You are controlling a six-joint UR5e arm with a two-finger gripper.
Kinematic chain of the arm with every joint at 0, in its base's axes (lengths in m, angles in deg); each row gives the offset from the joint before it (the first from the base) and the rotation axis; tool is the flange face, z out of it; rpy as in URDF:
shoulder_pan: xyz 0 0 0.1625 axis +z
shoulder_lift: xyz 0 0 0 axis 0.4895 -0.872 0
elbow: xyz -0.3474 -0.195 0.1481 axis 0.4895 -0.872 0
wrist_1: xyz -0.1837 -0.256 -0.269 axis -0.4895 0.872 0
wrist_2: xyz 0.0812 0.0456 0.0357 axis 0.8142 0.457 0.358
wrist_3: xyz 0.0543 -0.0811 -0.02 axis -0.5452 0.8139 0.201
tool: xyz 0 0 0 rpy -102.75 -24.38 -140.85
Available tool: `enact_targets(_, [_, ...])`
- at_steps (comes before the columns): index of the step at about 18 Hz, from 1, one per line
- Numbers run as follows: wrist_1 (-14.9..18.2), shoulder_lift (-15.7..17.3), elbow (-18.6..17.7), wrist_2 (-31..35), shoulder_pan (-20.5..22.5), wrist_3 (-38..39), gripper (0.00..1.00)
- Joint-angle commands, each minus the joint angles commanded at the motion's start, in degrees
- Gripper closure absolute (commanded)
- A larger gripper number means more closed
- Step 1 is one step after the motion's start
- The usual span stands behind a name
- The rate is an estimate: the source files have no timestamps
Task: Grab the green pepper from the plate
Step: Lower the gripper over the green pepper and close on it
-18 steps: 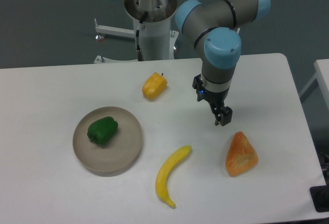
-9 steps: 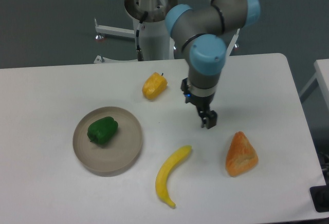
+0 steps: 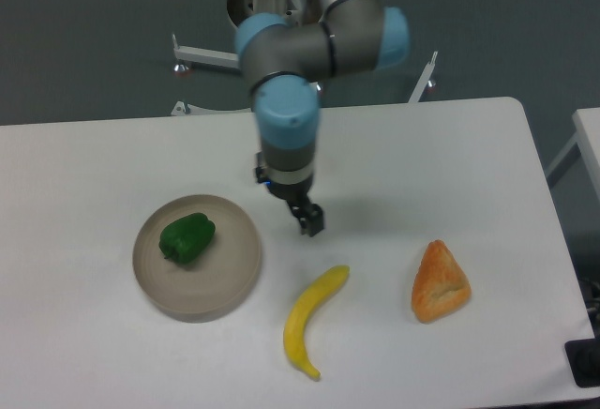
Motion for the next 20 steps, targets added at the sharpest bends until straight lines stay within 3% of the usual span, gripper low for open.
enact_targets(4, [-0.52, -1.75, 0.17, -3.85, -2.47, 7.38, 0.0])
enact_targets(6, [-2.8, -2.55, 0.09, -5.97, -3.61, 10.47, 0.0])
enact_targets(9, [-3.43, -3.16, 0.0, -9.83, -4.49, 14.43, 0.0])
enact_targets(18, [-3.6, -6.06, 0.09, -10.37, -5.99, 16.37, 0.0])
enact_targets(20, [-6.23, -6.85, 0.0, -10.37, -6.25, 16.54, 0.0])
